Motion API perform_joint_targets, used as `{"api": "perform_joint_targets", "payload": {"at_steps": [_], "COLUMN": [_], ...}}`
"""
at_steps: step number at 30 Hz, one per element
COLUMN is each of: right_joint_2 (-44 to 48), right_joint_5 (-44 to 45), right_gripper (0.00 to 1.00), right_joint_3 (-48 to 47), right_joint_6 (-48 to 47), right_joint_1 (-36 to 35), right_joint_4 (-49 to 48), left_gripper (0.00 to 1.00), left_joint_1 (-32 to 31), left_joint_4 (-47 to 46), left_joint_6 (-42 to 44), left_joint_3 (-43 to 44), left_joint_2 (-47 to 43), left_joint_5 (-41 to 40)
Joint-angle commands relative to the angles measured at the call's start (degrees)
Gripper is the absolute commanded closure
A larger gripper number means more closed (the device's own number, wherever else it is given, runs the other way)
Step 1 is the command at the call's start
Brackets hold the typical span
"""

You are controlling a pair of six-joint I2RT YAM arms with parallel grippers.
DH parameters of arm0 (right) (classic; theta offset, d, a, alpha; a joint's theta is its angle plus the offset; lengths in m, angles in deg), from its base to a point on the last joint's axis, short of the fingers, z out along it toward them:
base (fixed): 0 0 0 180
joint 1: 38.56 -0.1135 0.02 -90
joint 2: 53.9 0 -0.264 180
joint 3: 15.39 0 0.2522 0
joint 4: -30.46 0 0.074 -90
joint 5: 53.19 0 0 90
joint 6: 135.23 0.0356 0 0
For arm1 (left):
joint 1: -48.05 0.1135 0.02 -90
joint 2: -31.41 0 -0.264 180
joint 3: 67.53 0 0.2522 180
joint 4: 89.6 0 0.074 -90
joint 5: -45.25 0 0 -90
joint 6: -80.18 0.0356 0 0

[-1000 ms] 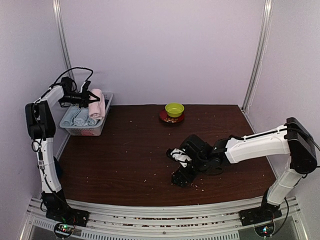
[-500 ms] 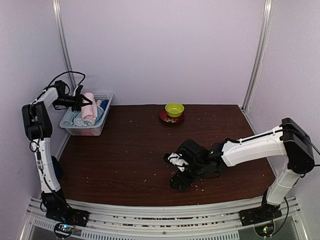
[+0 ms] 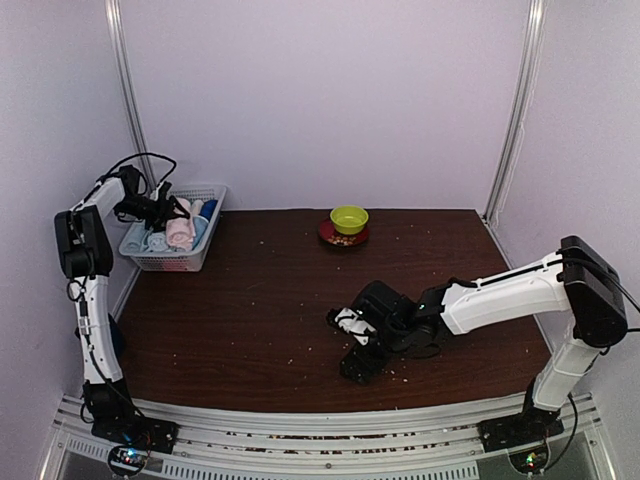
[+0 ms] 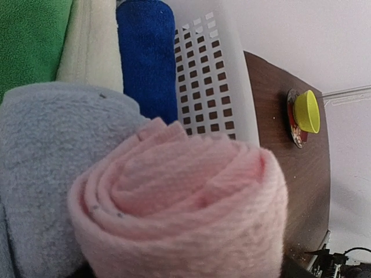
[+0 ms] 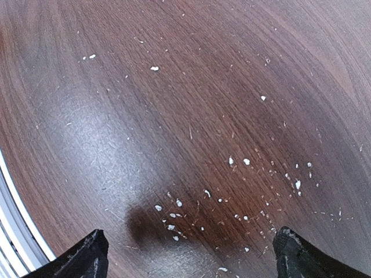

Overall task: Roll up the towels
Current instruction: Place the towel in the storage box.

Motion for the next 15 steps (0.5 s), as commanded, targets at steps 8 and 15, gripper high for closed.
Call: {"api": "perform_joint_targets", "payload": {"at_steps": [8, 15], "right_joint_2": [0.06, 0.52], "right_joint_5": [1.12, 1.08], "right_gripper": [0.0, 0.0], "right_joint_3": [-0.72, -0.81], "right_joint_6": [0.05, 0.05], "right_joint_1": [-0.6, -0.78], "right_joint_4": [-0.33, -0.24], "left_gripper": [0.02, 0.02], "left_joint_1": [-1.02, -1.0], "left_joint_4": [-2.6, -5.24], "left_joint_6": [-3.55, -6.76], "left_joint_3": [1.08, -0.05], "left_joint_2": [0.11, -4.96], "left_joint_5": [-14.47, -16.67]}}
